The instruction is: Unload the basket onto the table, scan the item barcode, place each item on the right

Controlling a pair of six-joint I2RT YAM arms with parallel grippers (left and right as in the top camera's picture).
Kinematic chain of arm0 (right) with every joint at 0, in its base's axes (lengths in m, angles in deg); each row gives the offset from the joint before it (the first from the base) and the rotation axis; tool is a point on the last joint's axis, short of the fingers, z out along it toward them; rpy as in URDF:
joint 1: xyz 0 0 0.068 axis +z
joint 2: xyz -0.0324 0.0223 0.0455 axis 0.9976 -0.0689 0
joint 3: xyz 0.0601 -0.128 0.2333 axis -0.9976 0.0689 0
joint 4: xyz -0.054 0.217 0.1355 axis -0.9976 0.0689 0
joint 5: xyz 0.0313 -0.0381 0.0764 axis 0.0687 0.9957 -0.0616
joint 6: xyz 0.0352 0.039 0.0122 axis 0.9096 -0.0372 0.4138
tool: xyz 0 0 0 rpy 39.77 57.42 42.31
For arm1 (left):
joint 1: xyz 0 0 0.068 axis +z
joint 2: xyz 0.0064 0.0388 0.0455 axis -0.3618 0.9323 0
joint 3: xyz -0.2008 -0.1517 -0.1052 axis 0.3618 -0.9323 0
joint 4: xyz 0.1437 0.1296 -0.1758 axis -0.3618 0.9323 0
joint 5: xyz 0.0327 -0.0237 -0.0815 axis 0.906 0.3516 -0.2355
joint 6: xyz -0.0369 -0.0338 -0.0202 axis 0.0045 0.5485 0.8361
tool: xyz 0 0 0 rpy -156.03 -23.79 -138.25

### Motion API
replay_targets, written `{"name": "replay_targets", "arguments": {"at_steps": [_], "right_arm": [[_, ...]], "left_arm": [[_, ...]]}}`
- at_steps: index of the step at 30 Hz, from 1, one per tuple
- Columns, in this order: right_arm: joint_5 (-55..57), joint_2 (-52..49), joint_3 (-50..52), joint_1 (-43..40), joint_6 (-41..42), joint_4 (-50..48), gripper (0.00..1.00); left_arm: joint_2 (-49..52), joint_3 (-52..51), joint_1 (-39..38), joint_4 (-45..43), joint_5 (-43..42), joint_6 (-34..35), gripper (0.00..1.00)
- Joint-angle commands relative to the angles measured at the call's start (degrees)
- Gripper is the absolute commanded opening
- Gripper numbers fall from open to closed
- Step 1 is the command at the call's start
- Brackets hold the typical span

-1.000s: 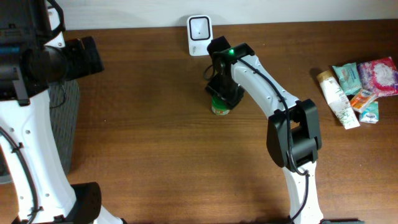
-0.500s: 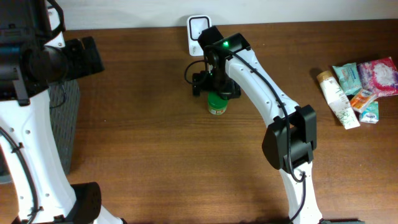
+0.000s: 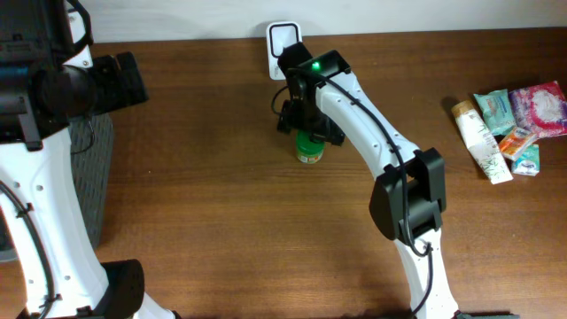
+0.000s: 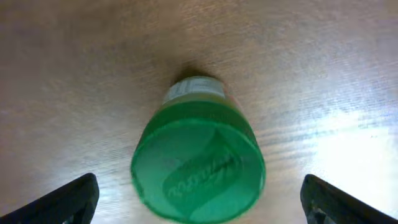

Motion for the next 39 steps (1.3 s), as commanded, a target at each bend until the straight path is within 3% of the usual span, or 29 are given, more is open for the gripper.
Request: {"name": "replay_targets", "arguments": {"at_steps": [1, 3, 6, 12, 16, 22, 26, 27, 32, 35, 39], "right_arm": [[-4.04, -2.27, -0.63, -3.02, -10.23, 0.63, 0.99], [-5.25, -2.34, -0.63, -3.32, -9.40, 0.63, 1.00], [-5.31, -2.40, -0.63, -3.15, -0.90, 0.63, 0.93], [-6.27, -4.17, -0.61, -3.15, -0.94, 1.14, 0.96], [-9.35, -5.40, -0.63, -3.23, -0.50, 1.09, 0.79], [-9.40, -5.66, -0.63, -3.26, 0.07, -0.20, 0.79], [-9.60, -5.77, -0.63, -3.19, 0.52, -0.02, 0.65], [-9.62, -5.75, -0.68, -3.21, 0.35, 0.26, 0.57], [-9.16, -5.75, -10.16, -3.28, -5.33, 1.31, 0.57], [-4.37, -5.75, -22.91, -3.32, -8.76, -5.90, 0.57], [1.60, -5.86, -24.70, -3.30, -11.32, -25.44, 0.56]], "left_arm": [[-0.24, 0.15, 0.17, 0.02, -0.39, 0.31, 0.99], [-0.24, 0.15, 0.17, 0.02, -0.39, 0.31, 0.99], [-0.24, 0.15, 0.17, 0.02, -0.39, 0.33, 0.99], [-0.24, 0.15, 0.17, 0.02, -0.39, 0.33, 0.99], [-0.24, 0.15, 0.17, 0.02, -0.39, 0.31, 0.99], [-0.24, 0.15, 0.17, 0.02, -0.39, 0.31, 0.99], [-0.24, 0.15, 0.17, 0.02, -0.39, 0.31, 0.99], [-0.24, 0.15, 0.17, 0.02, -0.39, 0.31, 0.99], [-0.24, 0.15, 0.17, 0.02, -0.39, 0.33, 0.99], [-0.24, 0.15, 0.17, 0.02, -0.39, 0.31, 0.99], [-0.24, 0.15, 0.17, 0.02, -0.39, 0.31, 0.99]]}}
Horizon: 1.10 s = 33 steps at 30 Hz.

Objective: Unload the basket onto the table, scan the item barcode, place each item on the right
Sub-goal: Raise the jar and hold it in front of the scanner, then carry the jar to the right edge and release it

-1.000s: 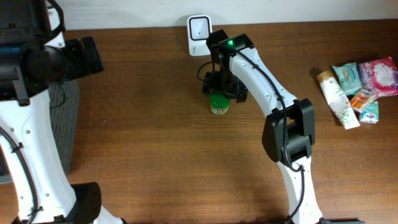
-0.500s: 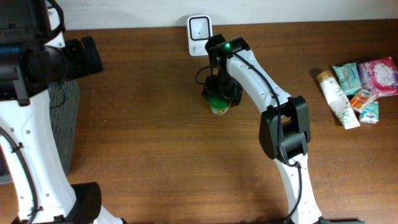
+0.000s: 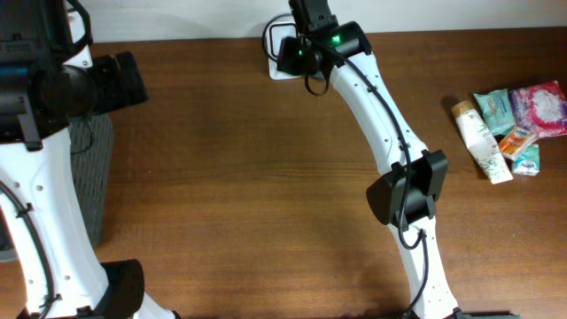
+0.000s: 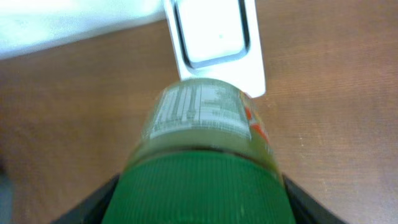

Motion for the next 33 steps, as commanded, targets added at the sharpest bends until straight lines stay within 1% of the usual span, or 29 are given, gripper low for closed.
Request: {"name": "replay_targets", "arguments": {"at_steps": [1, 4, 6, 8, 9, 12, 18, 20, 22, 24, 26, 27, 28, 30, 31, 32, 33], "right_arm": [[5.70, 0.87, -1.55, 0.26, -1.68, -8.87, 0.55], [11.06, 0.74, -1.44, 0.26, -1.97, -17.79, 0.55], [11.26, 0.70, 0.61, 0.26, -4.04, -26.10, 0.56], [11.61, 0.44, 4.17, 0.26, -4.04, -32.15, 0.56], [14.47, 0.42, 8.20, 0.26, -4.04, -36.50, 0.56], [16.70, -0.13, 12.76, 0.26, -4.02, -40.41, 0.56], [18.32, -1.07, 13.75, 0.26, -4.02, -39.34, 0.56], [18.32, -0.66, 13.73, 0.26, -4.02, -36.83, 0.56], [18.32, 1.99, 13.73, -0.20, -4.02, -32.65, 0.56], [18.25, 6.29, 13.73, -1.44, -3.98, -26.12, 0.56], [16.52, 12.13, 13.73, -4.24, -3.54, -14.82, 0.56], [15.28, 15.50, 13.73, -7.13, -3.34, -6.03, 0.56], [14.80, 17.07, 13.73, -9.29, -3.34, -0.61, 0.56], [14.78, 18.71, 13.73, -14.29, -3.30, 9.73, 0.56], [14.80, 18.88, 13.73, -17.97, -1.57, 14.88, 0.56], [14.43, 18.88, 13.73, -20.28, -1.18, 17.29, 0.56], [13.75, 18.88, 13.75, -25.14, -1.22, 20.46, 0.56]], "left_arm": [[-0.24, 0.15, 0.17, -0.02, -0.39, 0.33, 0.99], [-0.24, 0.15, 0.17, -0.02, -0.39, 0.31, 0.99], [-0.24, 0.15, 0.17, -0.02, -0.39, 0.33, 0.99], [-0.24, 0.15, 0.17, -0.02, -0.39, 0.33, 0.99], [-0.24, 0.15, 0.17, -0.02, -0.39, 0.31, 0.99], [-0.24, 0.15, 0.17, -0.02, -0.39, 0.31, 0.99], [-0.24, 0.15, 0.17, -0.02, -0.39, 0.31, 0.99], [-0.24, 0.15, 0.17, -0.02, -0.39, 0.31, 0.99], [-0.24, 0.15, 0.17, -0.02, -0.39, 0.31, 0.99], [-0.24, 0.15, 0.17, -0.02, -0.39, 0.33, 0.99], [-0.24, 0.15, 0.17, -0.02, -0.39, 0.31, 0.99], [-0.24, 0.15, 0.17, -0.02, -0.39, 0.31, 0.99], [-0.24, 0.15, 0.17, -0.02, -0.39, 0.31, 0.99], [-0.24, 0.15, 0.17, -0.02, -0.39, 0.33, 0.99], [-0.24, 0.15, 0.17, -0.02, -0.39, 0.31, 0.99], [-0.24, 0.15, 0.17, -0.02, -0.39, 0.31, 0.99], [-0.24, 0.15, 0.17, -0.02, -0.39, 0.33, 0.99]]}}
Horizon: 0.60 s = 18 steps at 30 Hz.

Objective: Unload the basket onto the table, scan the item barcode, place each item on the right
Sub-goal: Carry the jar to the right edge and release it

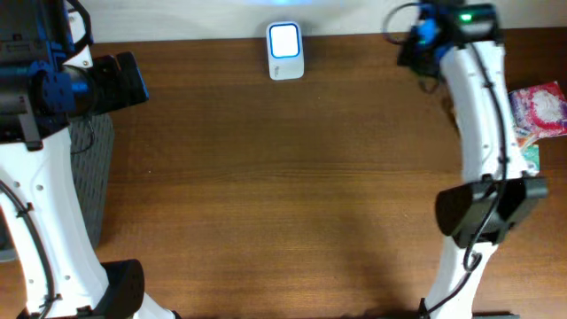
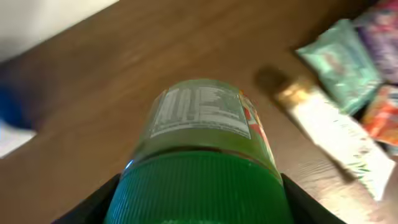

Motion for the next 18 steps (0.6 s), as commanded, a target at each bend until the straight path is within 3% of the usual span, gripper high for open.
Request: {"name": "replay_targets", "arguments": {"at_steps": [1, 6, 11, 18], "right_arm": [[-0.92, 0.66, -0.33, -9.68, 1.07, 4.63, 0.56], [-2.43, -0.15, -0.17, -29.97, 1.09, 7.26, 0.56], [-11.54, -7.19, -0.02, -43.47, 1.07, 5.09, 0.62], [-13.88, -14.80, 0.00, -47.06, 1.07, -1.14, 0.68]], "left_arm": [[-0.24, 0.15, 0.17, 0.02, -0.39, 0.31, 0.99], [-0.24, 0.15, 0.17, 0.02, -0.39, 0.28, 0.99], [-0.24, 0.15, 0.17, 0.02, -0.39, 0.28, 0.99], [-0.24, 0.15, 0.17, 0.02, -0.39, 0.31, 0.99]]}}
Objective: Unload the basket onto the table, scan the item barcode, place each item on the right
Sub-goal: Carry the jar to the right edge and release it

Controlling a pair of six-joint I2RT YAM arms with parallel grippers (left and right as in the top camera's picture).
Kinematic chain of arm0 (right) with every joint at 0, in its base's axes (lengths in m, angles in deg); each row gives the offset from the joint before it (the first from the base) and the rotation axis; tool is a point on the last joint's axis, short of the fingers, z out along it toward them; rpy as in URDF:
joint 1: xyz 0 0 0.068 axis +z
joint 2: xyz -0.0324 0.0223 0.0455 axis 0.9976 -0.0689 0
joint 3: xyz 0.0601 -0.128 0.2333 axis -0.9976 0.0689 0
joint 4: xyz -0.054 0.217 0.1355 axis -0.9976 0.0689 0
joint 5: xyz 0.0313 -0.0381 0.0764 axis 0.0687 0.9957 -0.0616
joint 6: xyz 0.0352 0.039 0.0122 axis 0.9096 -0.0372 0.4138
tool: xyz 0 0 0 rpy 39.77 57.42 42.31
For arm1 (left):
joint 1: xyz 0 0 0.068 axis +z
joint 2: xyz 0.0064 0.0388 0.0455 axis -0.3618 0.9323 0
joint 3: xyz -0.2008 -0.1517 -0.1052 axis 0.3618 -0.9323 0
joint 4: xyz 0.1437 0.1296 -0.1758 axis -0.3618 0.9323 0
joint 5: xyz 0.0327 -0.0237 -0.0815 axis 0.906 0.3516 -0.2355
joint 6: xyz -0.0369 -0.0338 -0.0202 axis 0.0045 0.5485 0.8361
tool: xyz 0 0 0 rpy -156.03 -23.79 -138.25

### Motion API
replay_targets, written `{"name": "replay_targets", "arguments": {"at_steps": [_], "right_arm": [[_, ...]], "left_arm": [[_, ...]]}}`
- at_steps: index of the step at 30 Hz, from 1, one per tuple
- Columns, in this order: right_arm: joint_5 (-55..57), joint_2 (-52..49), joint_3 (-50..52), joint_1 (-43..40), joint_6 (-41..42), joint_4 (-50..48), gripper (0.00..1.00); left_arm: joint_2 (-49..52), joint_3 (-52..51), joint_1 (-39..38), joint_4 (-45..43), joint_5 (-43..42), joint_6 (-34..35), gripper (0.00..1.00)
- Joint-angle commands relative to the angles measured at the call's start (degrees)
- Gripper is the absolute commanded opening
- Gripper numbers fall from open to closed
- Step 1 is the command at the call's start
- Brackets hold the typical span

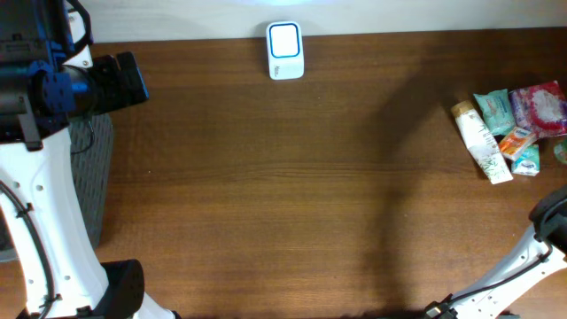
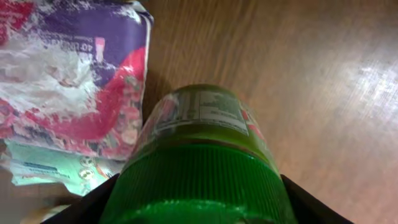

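A jar [image 2: 199, 124] with a green ribbed lid and a printed label fills the right wrist view. My right gripper [image 2: 198, 202] is shut on its lid, a dark finger showing on each side. The jar hangs over the pile of packets at the table's right end, partly above a purple and pink packet [image 2: 74, 74]. The white scanner [image 1: 285, 40] stands at the back edge of the table, far to the left of the jar. In the overhead view the right gripper and the jar are past the right edge. The left arm [image 1: 53, 89] stays at the far left, its fingers hidden.
A white tube [image 1: 481, 142], teal packets [image 1: 493, 108], the purple packet [image 1: 542, 106] and smaller packets [image 1: 524, 155] lie together at the right end. A teal packet [image 2: 50, 168] lies under the jar's left side. A grey mesh bin [image 1: 89, 177] sits at the left.
My right gripper, still shut on the jar, has moved from the back of the table left of the packet pile to above the purple packet at the right end. The left arm has not moved.
First my right gripper was open over the jar, which stood on the table in front of the scanner. Then it was shut on the jar and held it at the scanner, label toward it. After that the jar was at the back right, and now it is over the packets.
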Motion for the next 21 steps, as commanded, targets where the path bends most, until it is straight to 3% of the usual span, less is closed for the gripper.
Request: {"name": "replay_targets", "arguments": {"at_steps": [1, 8, 13, 21], "right_arm": [[-0.48, -1.62, -0.22, -0.11, 0.07, -0.87, 0.71], [-0.70, 0.02, -0.24, -0.07, -0.17, 2.58, 0.90], [-7.61, 20.41, -0.26, 1.66, -0.20, 6.25, 0.94], [-5.99, 38.88, -0.24, 20.63, -5.60, 20.83, 0.95]], "left_arm": [[-0.24, 0.15, 0.17, 0.02, -0.39, 0.33, 0.99], [-0.24, 0.15, 0.17, 0.02, -0.39, 0.33, 0.99], [-0.24, 0.15, 0.17, 0.02, -0.39, 0.33, 0.99], [-0.24, 0.15, 0.17, 0.02, -0.39, 0.33, 0.99]]}}
